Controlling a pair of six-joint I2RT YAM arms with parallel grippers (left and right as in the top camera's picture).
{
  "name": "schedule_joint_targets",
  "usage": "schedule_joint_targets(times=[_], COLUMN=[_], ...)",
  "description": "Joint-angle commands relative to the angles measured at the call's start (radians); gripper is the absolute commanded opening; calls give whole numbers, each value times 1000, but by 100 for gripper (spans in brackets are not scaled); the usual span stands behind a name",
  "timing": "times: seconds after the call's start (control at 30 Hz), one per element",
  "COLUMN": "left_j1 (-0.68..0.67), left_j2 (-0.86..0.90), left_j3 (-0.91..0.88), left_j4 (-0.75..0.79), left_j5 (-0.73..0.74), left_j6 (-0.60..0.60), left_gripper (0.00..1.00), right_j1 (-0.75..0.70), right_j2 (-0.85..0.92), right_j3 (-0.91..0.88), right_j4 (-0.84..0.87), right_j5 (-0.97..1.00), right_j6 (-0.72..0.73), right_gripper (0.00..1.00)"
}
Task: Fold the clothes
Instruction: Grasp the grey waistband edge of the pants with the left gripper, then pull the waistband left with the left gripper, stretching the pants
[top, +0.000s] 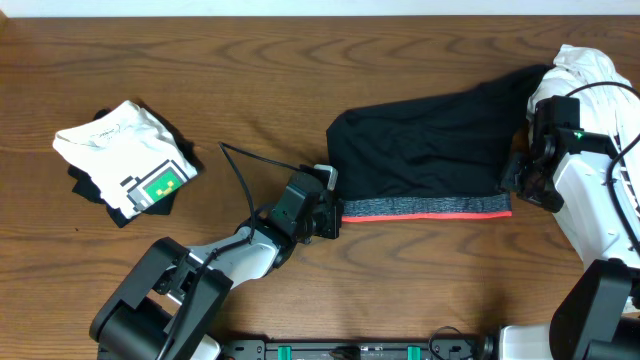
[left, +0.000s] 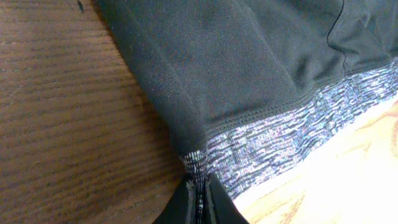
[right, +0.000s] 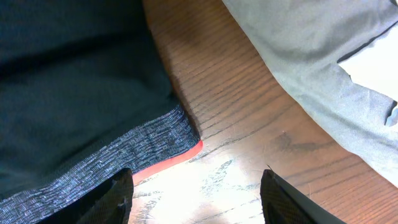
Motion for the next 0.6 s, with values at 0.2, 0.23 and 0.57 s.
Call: schedule_joint_targets(times=[0.2,0.23,0.57], left_j1=[176,225,716], left_j2=[-227,-273,-537], left_j3=[-6,-2,158], left_j4=[-234,-273,-368], left_j5=[-86,-100,-16], left_j6=[41,64,92], left_gripper=[6,6,6], right_j1=[-5,-5,-5], right_j2=[-18,-18,-18], right_j3=[-5,-5,-5], right_j4=[-8,-7,-6], right_j5=[-1,-1,-1], right_j6=[-11,-11,-11], right_gripper=[65,65,65])
